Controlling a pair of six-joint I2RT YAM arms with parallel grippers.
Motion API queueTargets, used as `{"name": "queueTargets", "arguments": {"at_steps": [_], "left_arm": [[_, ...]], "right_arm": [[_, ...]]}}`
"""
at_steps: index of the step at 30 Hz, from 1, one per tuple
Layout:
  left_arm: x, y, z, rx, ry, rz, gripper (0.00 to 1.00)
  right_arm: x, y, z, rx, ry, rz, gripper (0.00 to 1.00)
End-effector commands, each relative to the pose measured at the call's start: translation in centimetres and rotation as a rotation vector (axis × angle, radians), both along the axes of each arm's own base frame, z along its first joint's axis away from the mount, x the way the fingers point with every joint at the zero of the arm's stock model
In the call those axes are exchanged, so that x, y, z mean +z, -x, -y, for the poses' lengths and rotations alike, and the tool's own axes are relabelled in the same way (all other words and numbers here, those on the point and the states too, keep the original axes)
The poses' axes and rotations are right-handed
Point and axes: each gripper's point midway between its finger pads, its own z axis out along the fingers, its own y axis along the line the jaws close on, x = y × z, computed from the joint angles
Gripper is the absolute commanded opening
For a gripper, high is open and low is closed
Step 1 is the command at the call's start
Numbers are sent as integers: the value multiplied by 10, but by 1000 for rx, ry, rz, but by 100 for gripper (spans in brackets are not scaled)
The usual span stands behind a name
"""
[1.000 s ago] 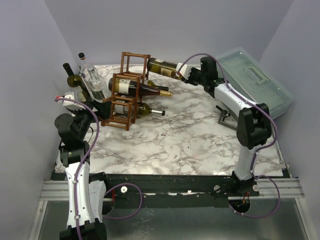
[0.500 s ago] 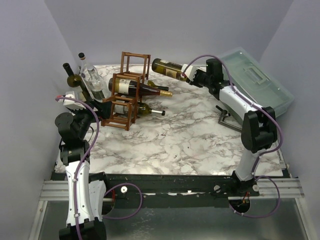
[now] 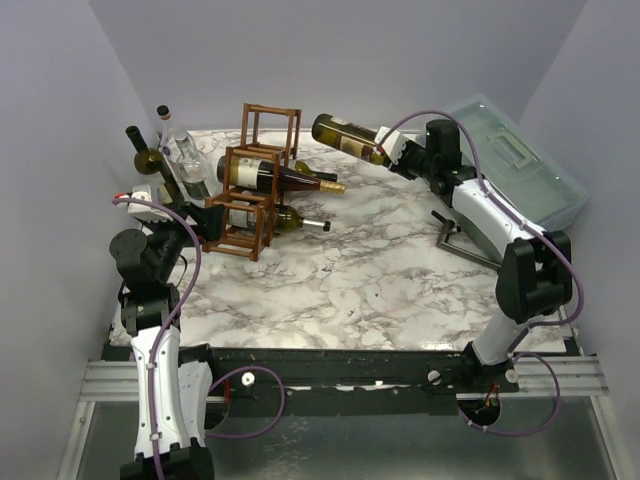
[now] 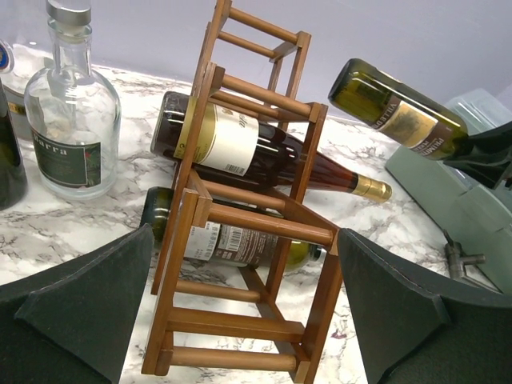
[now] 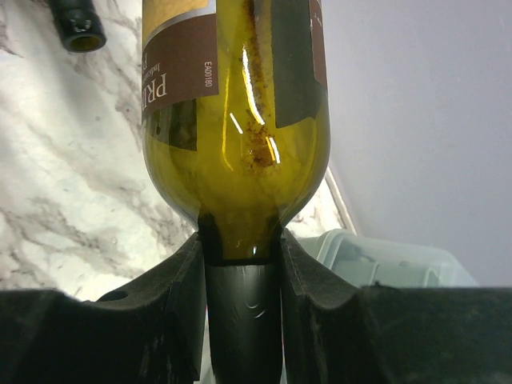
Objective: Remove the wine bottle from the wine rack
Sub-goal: Place the wine bottle at the center of the board.
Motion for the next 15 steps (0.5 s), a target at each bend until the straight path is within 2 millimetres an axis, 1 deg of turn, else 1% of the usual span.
{"name": "queueTargets", "arguments": {"at_steps": [1, 4, 11, 15], "left_arm": [[0, 4, 2, -10, -27, -4, 99], [6, 11, 10, -47, -37, -3, 99], [9, 33, 30, -113, -101, 18, 99], [15, 47, 50, -207, -140, 23, 99]], "right_arm": [[52, 18, -3, 6, -113, 68, 0], [52, 31, 0, -12, -137, 27, 0], [50, 66, 7, -39, -185, -57, 0], [42, 88, 11, -50, -199, -110, 0]]}}
